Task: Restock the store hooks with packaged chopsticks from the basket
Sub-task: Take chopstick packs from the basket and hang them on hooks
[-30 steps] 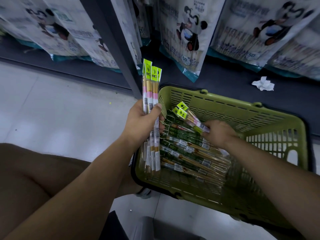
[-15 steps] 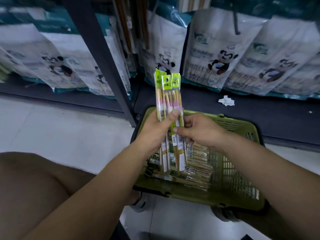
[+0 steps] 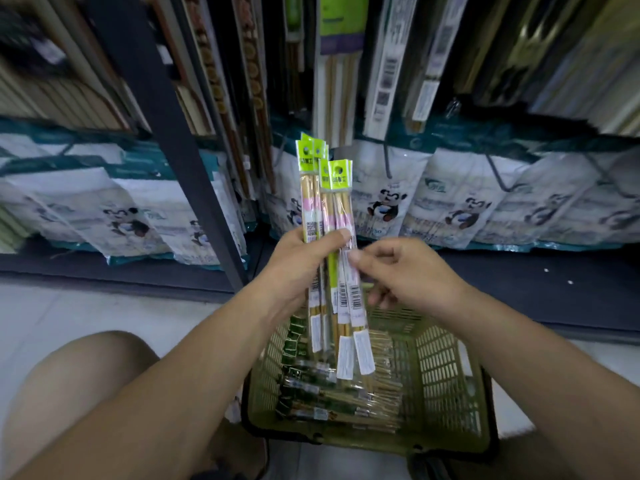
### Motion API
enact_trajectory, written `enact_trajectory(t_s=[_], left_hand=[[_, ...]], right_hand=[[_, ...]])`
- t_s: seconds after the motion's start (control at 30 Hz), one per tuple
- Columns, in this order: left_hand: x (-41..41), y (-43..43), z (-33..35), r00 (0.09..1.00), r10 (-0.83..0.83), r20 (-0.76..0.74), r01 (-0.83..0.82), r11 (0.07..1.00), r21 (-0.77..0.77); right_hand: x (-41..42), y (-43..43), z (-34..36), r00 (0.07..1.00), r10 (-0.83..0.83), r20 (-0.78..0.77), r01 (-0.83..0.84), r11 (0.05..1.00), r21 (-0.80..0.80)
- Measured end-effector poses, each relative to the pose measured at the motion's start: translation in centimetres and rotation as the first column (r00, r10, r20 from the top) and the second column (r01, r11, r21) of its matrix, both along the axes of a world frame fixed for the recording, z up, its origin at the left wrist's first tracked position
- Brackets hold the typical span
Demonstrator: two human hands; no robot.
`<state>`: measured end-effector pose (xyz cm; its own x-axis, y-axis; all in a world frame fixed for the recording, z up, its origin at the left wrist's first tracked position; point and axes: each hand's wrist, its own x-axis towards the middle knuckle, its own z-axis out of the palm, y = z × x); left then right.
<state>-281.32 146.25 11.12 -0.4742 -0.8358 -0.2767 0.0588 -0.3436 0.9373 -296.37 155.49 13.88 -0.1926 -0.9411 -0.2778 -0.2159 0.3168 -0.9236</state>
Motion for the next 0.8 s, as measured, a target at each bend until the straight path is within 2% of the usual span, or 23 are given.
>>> enact_trajectory(t_s=[0.13,0.23,0.33,0.57,0.7,0.8], left_hand=[[-0.2,-0.1,4.2,0.989,-0.105,-0.102,0.086,0.981,-0.174],[-1.5,-0.4,7.6,0.97,-0.203,-0.13,0.155,0.938,-0.309],[-2.9,-1.3,10.9,0.962,-0.234,-0.143,0.16,0.902,-0.401],[-5.5,-3.8,15.0,0.939,-0.243,-0.244,0.106,0.877,-0.468],[-6.7,-4.7,15.9,0.932,-0.195,-0.304,0.033,0.884,-0.466],[-7.1,-5.4,16.2,0.944,-0.153,-0.293,-0.011,0.872,-0.49]], right_hand=[[-1.8,-0.5,4.7,0.986,-0.162,0.028,0.164,0.952,-0.259],[-2.3,-1.9,8.5,0.981,-0.187,0.047,0.189,0.893,-0.408],[-2.9,-3.1,11.7,0.976,-0.22,-0.007,0.185,0.838,-0.514],[-4.9,-4.9,16.7,0.96,-0.278,-0.024,0.203,0.754,-0.625],[-6.0,-5.8,18.5,0.945,-0.318,-0.074,0.19,0.72,-0.667],[-6.9,-6.5,20.0,0.935,-0.352,-0.054,0.215,0.681,-0.7]])
